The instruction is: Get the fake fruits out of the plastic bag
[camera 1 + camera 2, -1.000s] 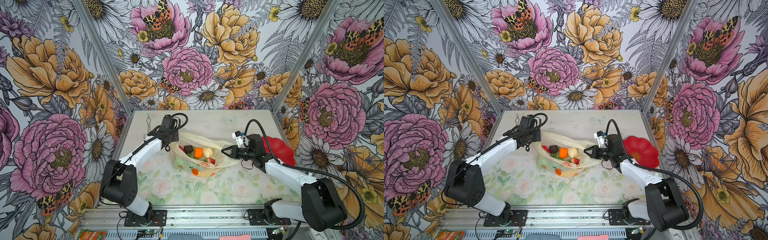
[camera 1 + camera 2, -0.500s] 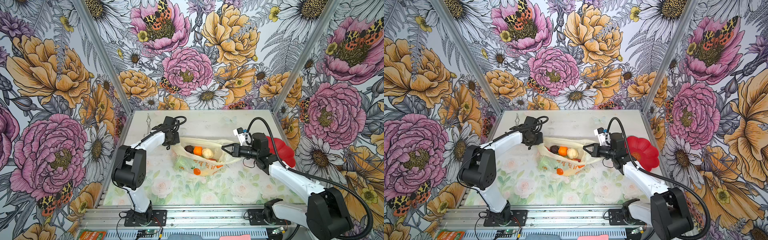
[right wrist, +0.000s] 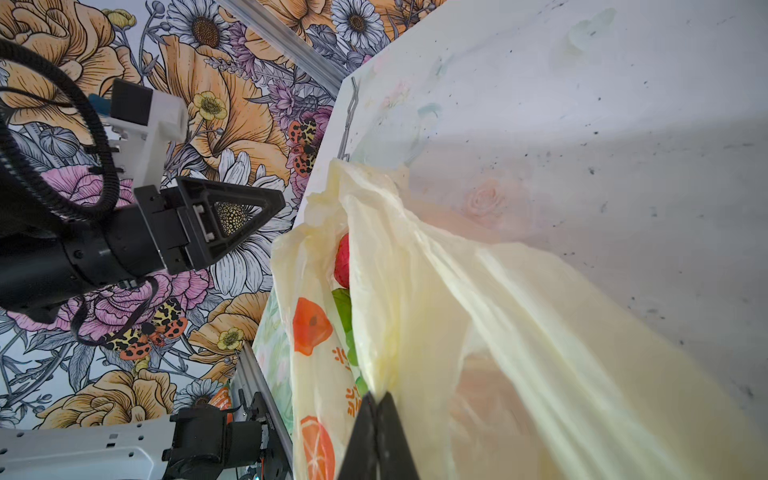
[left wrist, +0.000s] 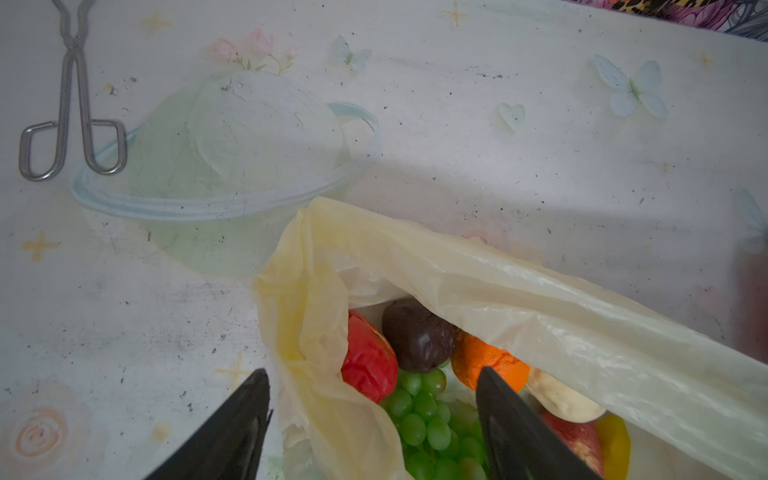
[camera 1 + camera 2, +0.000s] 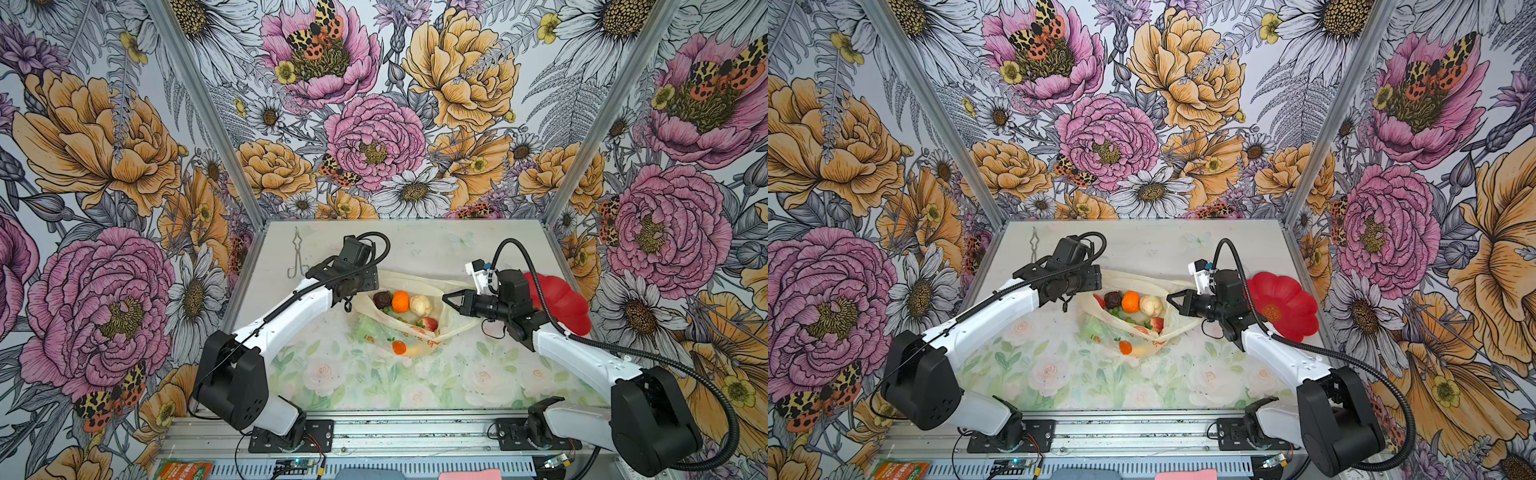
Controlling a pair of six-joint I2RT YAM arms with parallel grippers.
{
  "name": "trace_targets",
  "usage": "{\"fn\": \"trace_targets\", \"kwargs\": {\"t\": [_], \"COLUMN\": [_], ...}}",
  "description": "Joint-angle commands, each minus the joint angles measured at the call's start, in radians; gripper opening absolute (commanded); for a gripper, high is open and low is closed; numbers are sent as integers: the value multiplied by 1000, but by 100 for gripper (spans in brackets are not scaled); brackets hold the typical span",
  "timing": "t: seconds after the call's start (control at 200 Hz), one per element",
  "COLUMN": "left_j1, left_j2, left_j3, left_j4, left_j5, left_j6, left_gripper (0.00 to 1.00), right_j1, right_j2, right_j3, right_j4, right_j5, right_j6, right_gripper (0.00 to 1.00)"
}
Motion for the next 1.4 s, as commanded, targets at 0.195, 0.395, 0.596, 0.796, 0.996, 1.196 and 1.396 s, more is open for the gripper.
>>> {"fn": "trace_targets", "kwargs": {"t": [0.195,0.395,0.596,0.796,0.996,1.196,1.396], "left_j1": [18,29,-36,-168,-301,-302,-252], "left_j2": [9,-134,-218,-194,-146,-149,-194], "left_j3": [-200,-348,-383,-301,-203,-223,-296], "left_j4": [68,211,265,256,258,255,257], "left_j5": [-16,55,-27,-119,-184,-211,-197], "left_j6": [-77,-78,-70,-35,-5,-16,-57], "left_gripper": [57,13,1,0,0,0,0], "right_j1": [-14,-51,3,99,228,269,301], "right_j2": [-23,-69,-142,-106,-11,6,-65], "right_j3": [-10,-27,50,124,215,272,337], "right_j4": [1,-13,-226,-387,-475,-524,-675], "right_j5": [81,106,257,440,616,686,819], "right_j6": [26,68,0,-53,-83,-116,-168], "right_gripper": [0,33,56,57,58,58,58]}}
